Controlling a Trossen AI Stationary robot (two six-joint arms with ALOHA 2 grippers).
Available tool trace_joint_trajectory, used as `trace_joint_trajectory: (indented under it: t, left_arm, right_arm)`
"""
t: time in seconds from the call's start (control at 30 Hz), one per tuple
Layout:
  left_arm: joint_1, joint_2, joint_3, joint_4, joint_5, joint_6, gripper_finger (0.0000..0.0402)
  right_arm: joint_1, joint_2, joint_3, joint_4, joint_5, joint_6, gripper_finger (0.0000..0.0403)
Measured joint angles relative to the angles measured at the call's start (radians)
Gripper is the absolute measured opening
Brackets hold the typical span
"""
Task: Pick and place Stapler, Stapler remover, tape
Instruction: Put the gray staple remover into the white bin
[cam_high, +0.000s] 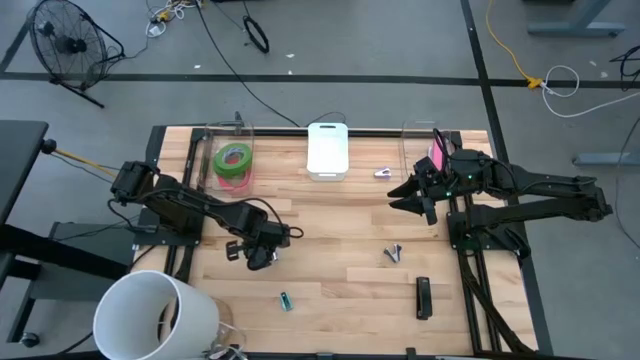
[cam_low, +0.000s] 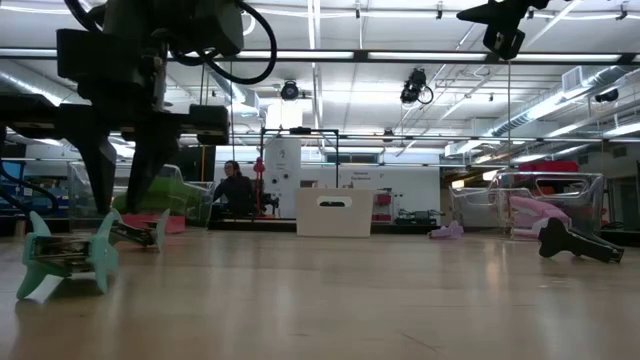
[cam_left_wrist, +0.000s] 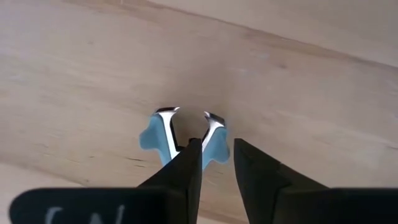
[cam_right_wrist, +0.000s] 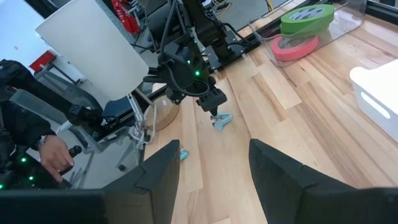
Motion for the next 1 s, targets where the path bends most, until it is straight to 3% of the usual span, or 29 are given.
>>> trace_joint_trajectory:
  t: [0.63, 1.0]
  left_arm:
    - [0.0, 0.0, 0.0, -0.012, 0.002, 0.005, 0.0008]
    - [0.0, 0.0, 0.0, -0.009, 0.002, -0.019, 0.0002]
  right_arm:
    - [0.0, 0.0, 0.0, 0.0, 0.0, 0.0, 0.019]
    - [0.0, 0.0, 0.0, 0.0, 0.003, 0.0, 0.019]
